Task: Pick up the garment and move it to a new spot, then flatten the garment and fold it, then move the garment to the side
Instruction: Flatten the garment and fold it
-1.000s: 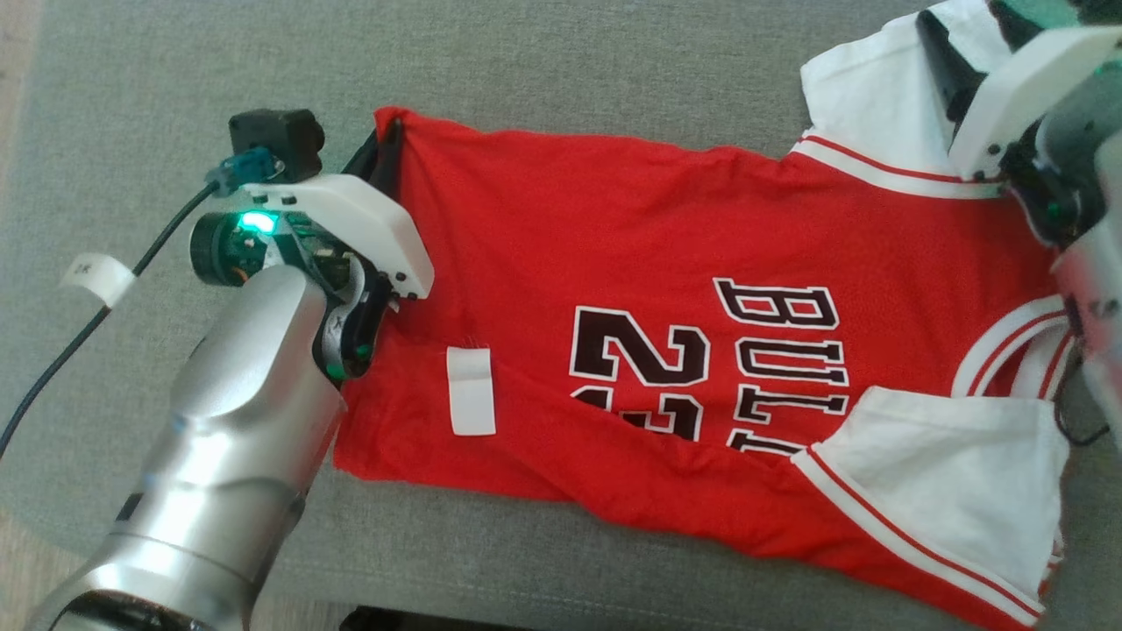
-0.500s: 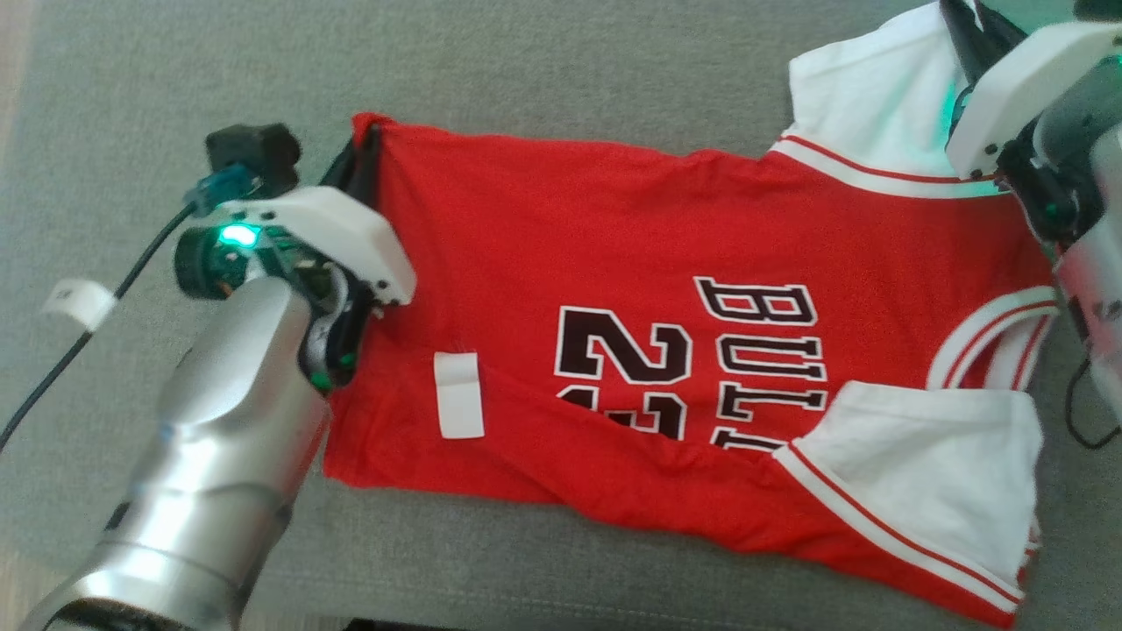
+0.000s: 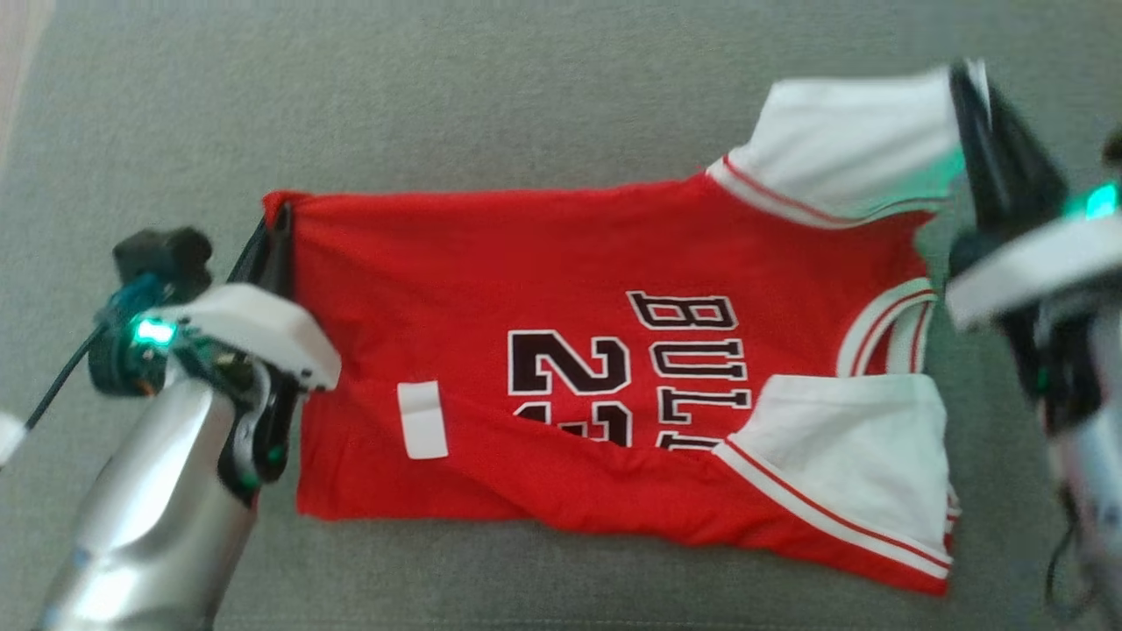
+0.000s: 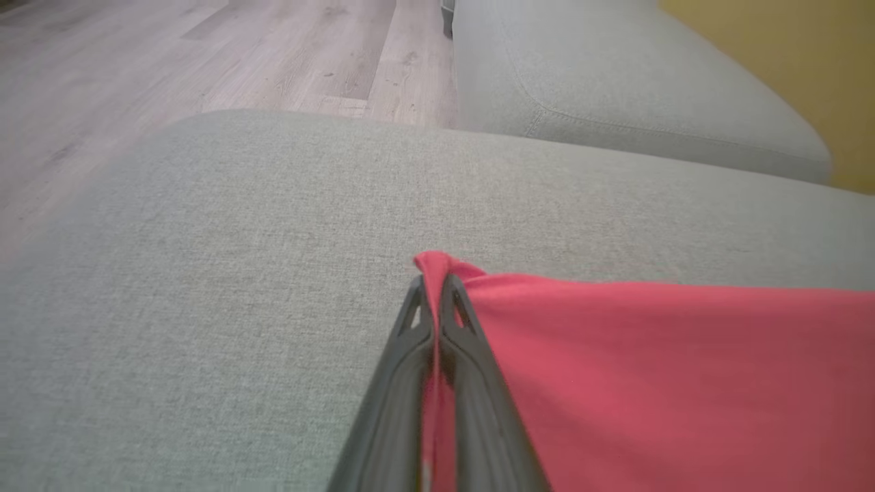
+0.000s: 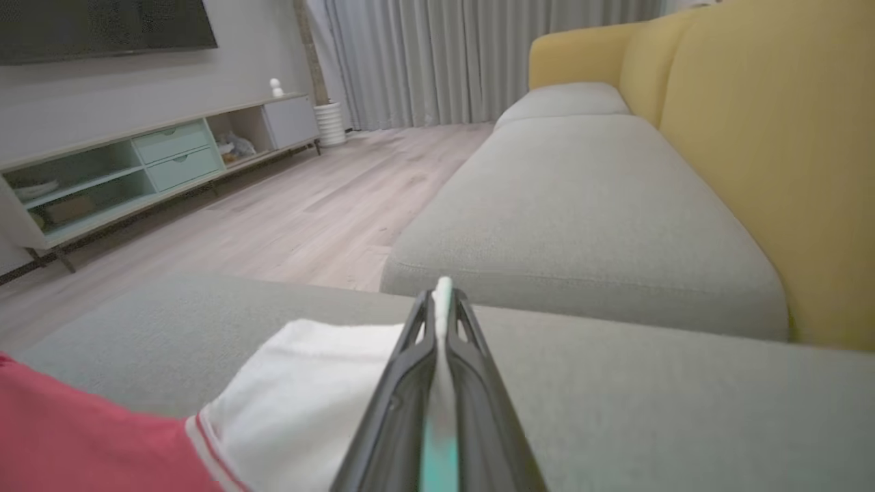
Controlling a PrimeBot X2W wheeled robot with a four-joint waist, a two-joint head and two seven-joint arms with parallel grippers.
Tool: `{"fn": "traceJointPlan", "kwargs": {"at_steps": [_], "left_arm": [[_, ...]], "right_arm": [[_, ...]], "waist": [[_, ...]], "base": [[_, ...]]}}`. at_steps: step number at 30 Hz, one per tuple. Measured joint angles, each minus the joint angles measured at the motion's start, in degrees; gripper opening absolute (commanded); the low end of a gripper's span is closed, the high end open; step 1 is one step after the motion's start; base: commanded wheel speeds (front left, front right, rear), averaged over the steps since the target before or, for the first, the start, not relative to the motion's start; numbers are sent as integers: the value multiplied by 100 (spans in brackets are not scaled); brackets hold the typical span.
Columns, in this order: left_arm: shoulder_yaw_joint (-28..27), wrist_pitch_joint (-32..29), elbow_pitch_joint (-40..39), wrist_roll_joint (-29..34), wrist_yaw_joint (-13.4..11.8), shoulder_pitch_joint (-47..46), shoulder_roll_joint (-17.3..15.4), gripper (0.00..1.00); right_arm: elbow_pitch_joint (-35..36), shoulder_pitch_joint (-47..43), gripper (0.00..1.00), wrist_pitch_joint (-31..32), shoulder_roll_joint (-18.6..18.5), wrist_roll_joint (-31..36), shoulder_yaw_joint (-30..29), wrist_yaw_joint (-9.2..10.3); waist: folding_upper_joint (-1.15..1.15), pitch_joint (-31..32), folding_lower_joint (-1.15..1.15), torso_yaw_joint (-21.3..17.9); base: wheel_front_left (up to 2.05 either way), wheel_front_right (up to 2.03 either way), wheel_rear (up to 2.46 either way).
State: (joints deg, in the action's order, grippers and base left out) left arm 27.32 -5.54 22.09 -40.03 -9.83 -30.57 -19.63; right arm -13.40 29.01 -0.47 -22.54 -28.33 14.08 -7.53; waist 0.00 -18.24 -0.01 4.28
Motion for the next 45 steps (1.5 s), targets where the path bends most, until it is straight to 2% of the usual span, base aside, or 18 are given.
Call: {"fn": "traceJointPlan", "kwargs": {"at_steps": [5,9,13,16,17,18,19,24,30,33,40,45], "left_arm": [[-180,-73,-842,-154,-337,761,-263,0],[-354,-153,-1391,-314,-620,1415,-400,0],[-499,-266,-1731,-527,-836,1996,-471,0],[-524,-386,-1852,-605,-970,2400,-550,0],[-520,-455,-1875,-658,-984,2529,-569,0],[-513,-497,-1884,-700,-985,2639,-584,41],[-502,-526,-1884,-719,-985,2734,-597,100],[-503,-499,-1881,-775,-1043,3008,-588,100],[-535,527,-1964,-291,-1191,3291,-567,100],[-531,1020,-2048,81,-1317,3334,-567,100],[-500,1751,-2258,688,-1489,3090,-454,100],[-470,1985,-2447,1324,-1429,2488,-269,100]], "right_arm": [[1120,-1850,0,436,584,99,-754,0],[1622,-2988,0,773,1145,122,-1107,0],[1760,-3568,0,993,1500,163,-1181,0],[1723,-3707,0,1044,1521,310,-975,0],[1674,-3721,11,1074,1521,322,-904,0],[1613,-3744,56,1092,1540,322,-862,0],[1536,-3775,100,1120,1564,339,-836,0],[1383,-3939,100,1139,1642,381,-724,0],[1628,-3919,100,750,1614,840,-647,0],[1857,-3876,100,575,1616,1036,-798,0],[2360,-3428,100,287,1626,1483,-1327,0],[2537,-3105,100,240,1633,1777,-1652,0]], "waist": [[0,149,0,-221],[0,203,0,-390],[0,242,0,-514],[0,291,0,-603],[0,317,0,-623],[0,343,0,-638],[0,371,0,-649],[0,492,0,-671],[0,684,0,-673],[0,739,0,-636],[0,790,0,-522],[0,750,1,-412]], "base": [[0,0,0],[0,0,0],[0,0,0],[0,0,0],[0,0,0],[0,0,0],[0,0,0],[0,0,0],[0,0,0],[0,0,0],[0,0,0],[0,0,0]]}}
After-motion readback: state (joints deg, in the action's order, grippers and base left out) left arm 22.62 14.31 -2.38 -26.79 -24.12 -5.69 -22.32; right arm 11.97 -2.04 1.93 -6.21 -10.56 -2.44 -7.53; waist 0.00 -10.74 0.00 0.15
